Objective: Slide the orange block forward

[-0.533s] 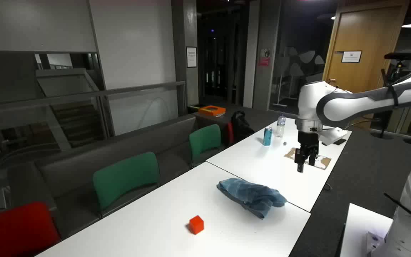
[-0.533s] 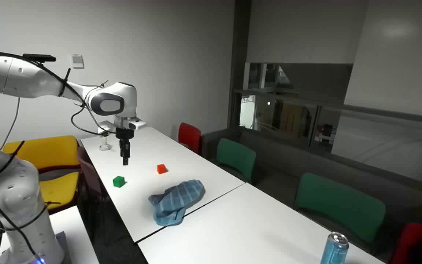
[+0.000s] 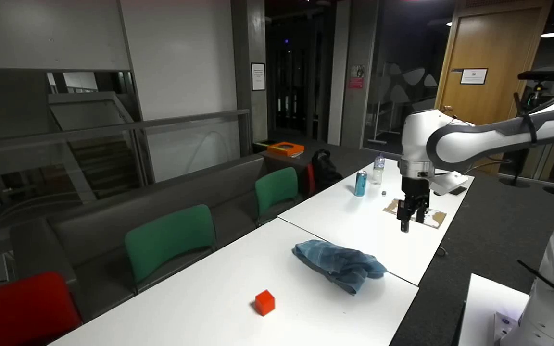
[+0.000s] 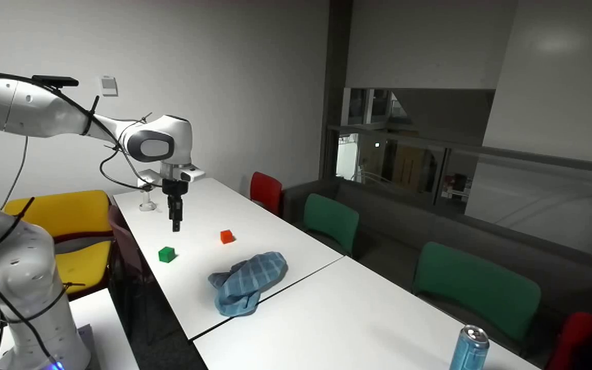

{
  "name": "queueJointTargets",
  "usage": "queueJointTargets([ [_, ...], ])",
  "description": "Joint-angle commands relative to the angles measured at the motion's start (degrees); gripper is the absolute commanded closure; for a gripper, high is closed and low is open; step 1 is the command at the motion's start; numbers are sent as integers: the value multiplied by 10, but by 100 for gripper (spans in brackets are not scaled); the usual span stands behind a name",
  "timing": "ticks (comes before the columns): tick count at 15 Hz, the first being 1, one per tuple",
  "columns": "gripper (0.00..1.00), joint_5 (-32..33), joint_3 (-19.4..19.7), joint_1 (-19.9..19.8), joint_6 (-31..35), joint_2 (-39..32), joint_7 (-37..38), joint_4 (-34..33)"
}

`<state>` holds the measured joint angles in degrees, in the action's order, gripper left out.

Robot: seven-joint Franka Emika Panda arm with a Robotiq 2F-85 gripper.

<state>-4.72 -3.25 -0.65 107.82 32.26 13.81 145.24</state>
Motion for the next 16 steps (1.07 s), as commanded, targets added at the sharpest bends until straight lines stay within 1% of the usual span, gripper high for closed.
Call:
queueJointTargets([
  [1, 0, -8, -11, 2, 17, -29, 13, -27],
  [5, 0, -5, -37, 10, 52, -89, 26, -87],
  [9, 0, -6, -62, 26, 93, -181, 59, -170],
  [13, 0, -5, -76, 53, 81, -290, 66, -269],
  [16, 0, 1, -79, 77, 16, -369, 50, -354],
])
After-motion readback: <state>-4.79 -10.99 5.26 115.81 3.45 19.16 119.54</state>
